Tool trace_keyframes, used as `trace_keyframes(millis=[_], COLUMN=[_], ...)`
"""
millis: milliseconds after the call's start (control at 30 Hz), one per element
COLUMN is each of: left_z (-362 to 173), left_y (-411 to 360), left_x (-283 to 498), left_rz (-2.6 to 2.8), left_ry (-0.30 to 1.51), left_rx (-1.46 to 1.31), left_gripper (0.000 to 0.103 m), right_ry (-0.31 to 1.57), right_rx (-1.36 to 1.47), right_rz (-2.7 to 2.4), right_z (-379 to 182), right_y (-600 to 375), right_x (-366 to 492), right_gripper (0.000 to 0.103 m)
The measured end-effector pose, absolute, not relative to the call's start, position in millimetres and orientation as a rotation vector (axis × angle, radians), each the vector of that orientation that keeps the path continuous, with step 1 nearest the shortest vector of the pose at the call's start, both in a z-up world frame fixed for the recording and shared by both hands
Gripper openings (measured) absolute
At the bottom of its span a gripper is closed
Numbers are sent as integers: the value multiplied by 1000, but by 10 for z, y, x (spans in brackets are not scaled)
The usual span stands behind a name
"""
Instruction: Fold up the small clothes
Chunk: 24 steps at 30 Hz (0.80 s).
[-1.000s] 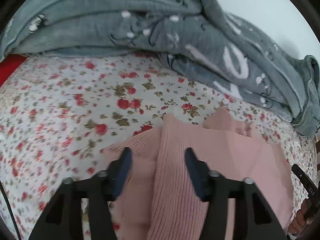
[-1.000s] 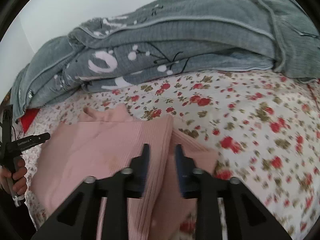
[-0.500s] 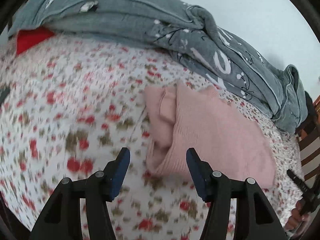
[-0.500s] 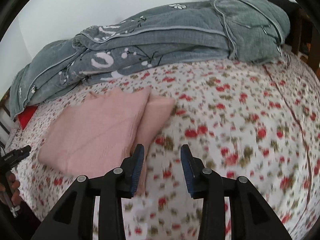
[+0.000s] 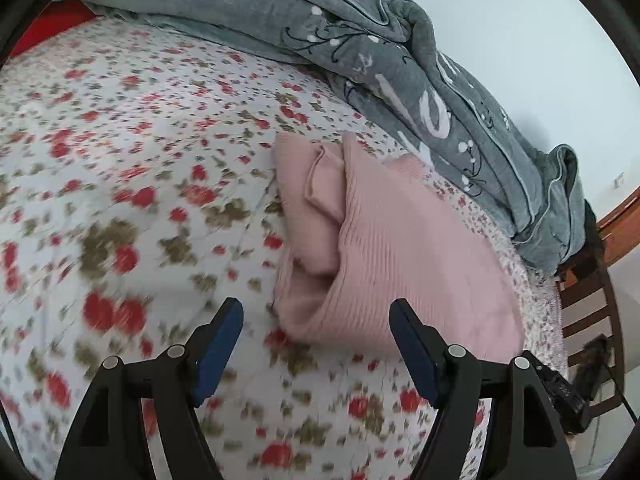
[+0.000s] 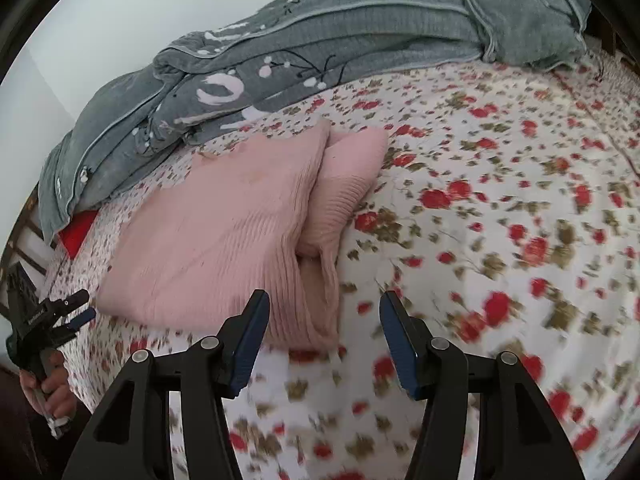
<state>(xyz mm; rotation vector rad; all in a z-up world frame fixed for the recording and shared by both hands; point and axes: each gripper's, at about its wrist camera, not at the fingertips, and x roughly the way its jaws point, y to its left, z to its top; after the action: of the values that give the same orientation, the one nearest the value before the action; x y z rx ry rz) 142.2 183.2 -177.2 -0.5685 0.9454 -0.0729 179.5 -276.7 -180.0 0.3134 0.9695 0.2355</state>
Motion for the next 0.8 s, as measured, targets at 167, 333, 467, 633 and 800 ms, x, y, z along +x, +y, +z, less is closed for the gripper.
trace_keyframes(millis=[167,333,467,633,800], left_z=[-1991,-2074,-2050,-2057,-2053], left_y=[1822,1822,1714,1692,1707], left_x=[1782,2022,2220,2390,2447], left_rz=[-111,-139,-159,-147,-68], left_ry=[1007,1000,1021,1026,1040], left_rx=[-599,-596,-530,-546,-566], left_gripper=[74,74,73,70,44], right_ry=[1006,989,978,981,988], right_rx=[355,364,378,372,412], right_rz=[263,264,256,247,262], right_z=[-1970,-2015,-2034,-2052,-2065], right_y=[-2654,-2601,-2582,-2544,-2544], right_x=[2082,2272,2424,2630,2798], right_gripper=[58,62,62,63,53])
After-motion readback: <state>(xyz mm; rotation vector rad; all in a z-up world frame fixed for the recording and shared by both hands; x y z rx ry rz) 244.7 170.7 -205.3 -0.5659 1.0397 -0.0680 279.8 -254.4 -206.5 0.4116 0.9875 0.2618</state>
